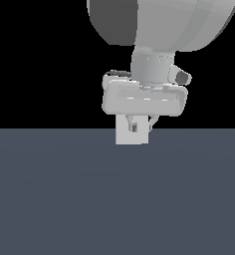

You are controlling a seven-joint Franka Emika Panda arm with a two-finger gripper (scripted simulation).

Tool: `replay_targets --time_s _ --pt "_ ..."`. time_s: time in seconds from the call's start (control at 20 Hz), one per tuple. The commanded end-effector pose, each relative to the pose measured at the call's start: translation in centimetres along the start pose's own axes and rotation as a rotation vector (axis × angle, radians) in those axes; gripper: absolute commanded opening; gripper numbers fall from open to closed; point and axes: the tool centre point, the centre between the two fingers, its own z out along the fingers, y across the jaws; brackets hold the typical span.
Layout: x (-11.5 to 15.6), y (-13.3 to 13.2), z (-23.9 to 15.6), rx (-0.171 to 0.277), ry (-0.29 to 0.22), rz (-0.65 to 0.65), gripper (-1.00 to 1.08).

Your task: Plug the charger into the wall socket.

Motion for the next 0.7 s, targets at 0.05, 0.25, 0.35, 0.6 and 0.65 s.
replay_targets --time_s 0.05,0.25,0.35,0.6,0.65 --pt "1.3 0.0 0.5 0.0 0.0 0.0 -1.0" --pt "2.4 0.0 1.0 0.0 0.0 0.0 -1.0" --pt "2.7 0.0 1.1 0.0 0.0 0.0 -1.0" --pt "3.0 0.0 1.3 0.0 0.0 -0.001 -1.0" --pt "3.0 0.0 1.3 0.0 0.0 -0.001 -1.0"
